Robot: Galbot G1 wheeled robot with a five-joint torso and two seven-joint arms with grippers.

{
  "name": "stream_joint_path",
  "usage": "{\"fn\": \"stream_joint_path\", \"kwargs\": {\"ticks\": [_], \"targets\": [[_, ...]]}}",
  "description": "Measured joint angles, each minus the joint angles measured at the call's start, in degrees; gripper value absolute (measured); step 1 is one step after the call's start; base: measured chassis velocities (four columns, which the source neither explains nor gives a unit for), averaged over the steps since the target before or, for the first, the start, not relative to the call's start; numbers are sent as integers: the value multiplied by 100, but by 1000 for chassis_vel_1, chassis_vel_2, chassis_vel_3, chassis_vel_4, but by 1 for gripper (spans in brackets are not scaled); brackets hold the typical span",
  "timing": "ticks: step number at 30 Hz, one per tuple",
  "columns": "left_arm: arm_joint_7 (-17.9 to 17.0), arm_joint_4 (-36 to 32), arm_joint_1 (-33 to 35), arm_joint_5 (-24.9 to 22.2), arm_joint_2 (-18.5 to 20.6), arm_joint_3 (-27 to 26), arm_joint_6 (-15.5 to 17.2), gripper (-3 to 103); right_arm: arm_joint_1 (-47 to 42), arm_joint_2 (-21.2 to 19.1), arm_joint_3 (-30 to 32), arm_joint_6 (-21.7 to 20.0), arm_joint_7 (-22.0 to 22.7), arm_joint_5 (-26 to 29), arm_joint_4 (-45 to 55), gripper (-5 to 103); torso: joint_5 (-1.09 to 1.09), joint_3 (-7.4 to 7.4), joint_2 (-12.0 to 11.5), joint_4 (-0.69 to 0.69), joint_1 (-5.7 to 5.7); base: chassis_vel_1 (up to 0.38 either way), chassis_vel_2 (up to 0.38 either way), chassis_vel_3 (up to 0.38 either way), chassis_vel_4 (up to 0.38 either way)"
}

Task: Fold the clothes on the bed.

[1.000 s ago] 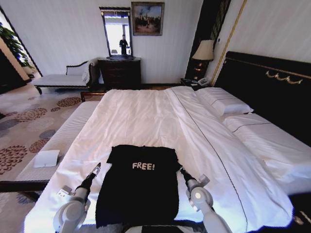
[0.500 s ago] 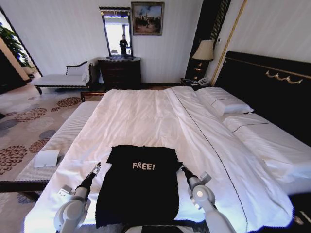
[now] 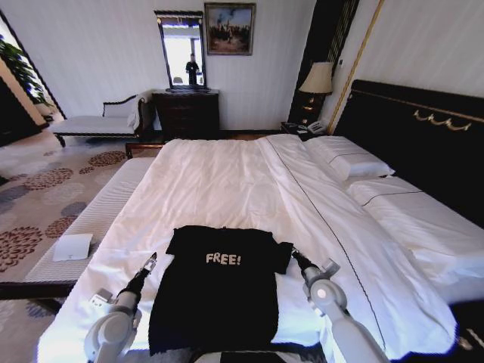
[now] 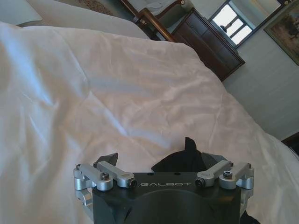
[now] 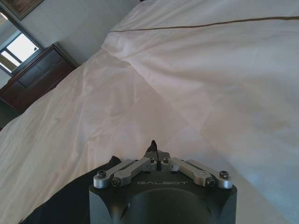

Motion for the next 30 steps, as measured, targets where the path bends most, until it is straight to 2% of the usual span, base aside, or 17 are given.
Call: {"fn": "stream_joint_path", "kwargs": {"ticks": [8,17,30], "targets": [[5,48,-4,-18,24,-15,-6,100,18,32,40,30,2,-22,2,0,0,0,0,1,0,0,0,0,0],[2,120,-96,-38,118,-54,-9,100,-147,-186,97,61,-71,-101,8,0,0,0,0,0,0,0,0,0,0],[-17,153,-117,-78,154,-52,-9,100,-284,-215,88,82,-78,-325,-93,0,0,0,0,0,0,0,0,0,0]]}}
